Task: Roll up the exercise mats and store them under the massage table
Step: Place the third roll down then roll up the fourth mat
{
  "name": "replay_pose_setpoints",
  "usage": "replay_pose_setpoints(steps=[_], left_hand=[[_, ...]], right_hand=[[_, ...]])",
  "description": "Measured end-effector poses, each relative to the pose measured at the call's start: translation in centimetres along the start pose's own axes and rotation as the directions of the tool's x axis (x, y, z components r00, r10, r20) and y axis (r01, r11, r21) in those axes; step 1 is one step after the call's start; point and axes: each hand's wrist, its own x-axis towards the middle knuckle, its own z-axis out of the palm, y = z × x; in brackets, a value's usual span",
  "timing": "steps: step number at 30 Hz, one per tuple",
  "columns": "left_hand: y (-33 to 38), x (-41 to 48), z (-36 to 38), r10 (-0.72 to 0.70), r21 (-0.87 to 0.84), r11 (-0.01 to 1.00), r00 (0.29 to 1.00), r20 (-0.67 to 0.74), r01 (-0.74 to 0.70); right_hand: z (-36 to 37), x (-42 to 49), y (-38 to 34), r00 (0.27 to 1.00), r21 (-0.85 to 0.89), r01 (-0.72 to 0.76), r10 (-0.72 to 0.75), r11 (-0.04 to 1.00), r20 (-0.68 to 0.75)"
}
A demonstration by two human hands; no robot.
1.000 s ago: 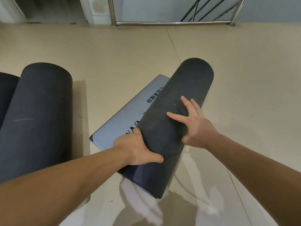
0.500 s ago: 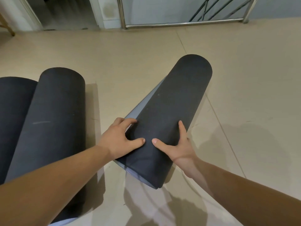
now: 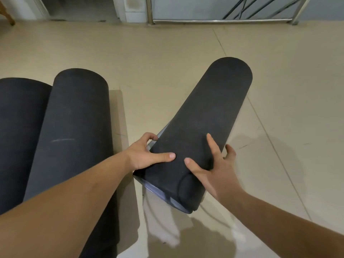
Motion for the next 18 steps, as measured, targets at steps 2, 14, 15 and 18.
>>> replay_pose_setpoints(steps=[2,14,15,18], left_hand=[[-1.1,0.7,0.2,-0.033,-0.036,0.999,0.999,0.039,0.035],[-3.2,1.5,0.5,-0.052,-0.142,0.988,0.997,0.062,0.060],[-3.2,1.2,0.7,-0.057,-0.158,0.985,0.997,0.052,0.065],[-3.3,0.0,2.1,-0.068,-0.197,0.978,0.997,0.021,0.071]], right_hand=[[0.7,-1.2,0.6,0.993,0.129,-0.095,0.084,0.987,0.086],[1.6,0.0,-0.8,0.990,0.052,-0.121,0.117,0.991,0.075],[1.1,0.3,-1.0,0.989,0.032,-0.110,0.106,0.993,0.099],[-0.6,1.8,-1.9,0.980,-0.034,-0.076,0.080,0.997,0.180]])
